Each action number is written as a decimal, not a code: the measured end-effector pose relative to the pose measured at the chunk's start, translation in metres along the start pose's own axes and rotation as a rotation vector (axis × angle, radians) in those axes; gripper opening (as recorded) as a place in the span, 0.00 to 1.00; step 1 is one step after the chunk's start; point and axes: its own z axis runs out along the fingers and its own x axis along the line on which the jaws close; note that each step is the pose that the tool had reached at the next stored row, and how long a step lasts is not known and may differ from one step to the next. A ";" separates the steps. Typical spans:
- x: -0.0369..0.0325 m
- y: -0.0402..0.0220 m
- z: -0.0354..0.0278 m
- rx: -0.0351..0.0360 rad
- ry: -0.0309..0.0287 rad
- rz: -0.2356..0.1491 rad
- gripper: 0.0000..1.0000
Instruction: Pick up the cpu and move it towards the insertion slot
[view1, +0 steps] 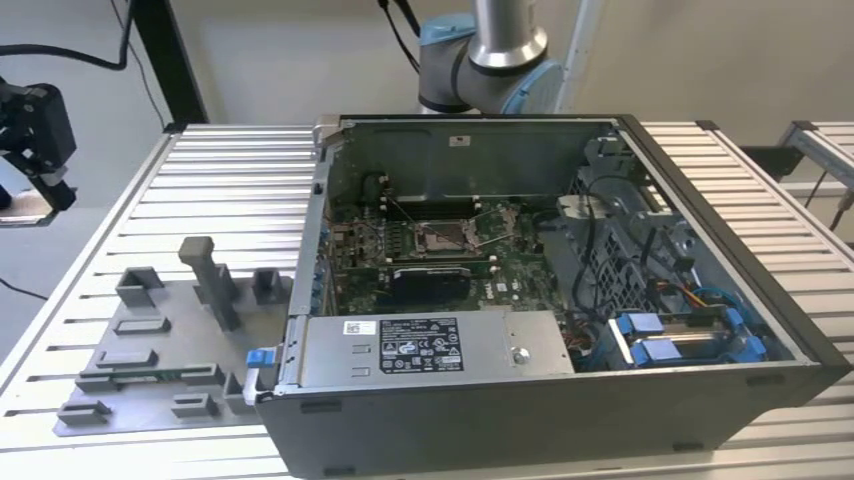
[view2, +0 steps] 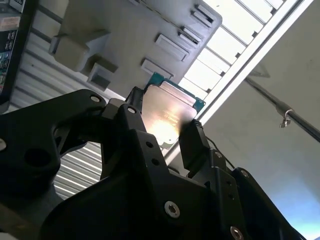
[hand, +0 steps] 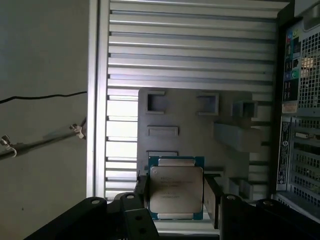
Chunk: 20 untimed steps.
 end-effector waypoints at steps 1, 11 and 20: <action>-0.0004 0.0000 0.0001 -0.0001 -0.0001 0.000 0.00; -0.0258 -0.0005 0.0011 0.0000 0.0001 0.000 0.00; -0.0547 -0.0010 0.0023 0.0001 0.0001 0.000 0.00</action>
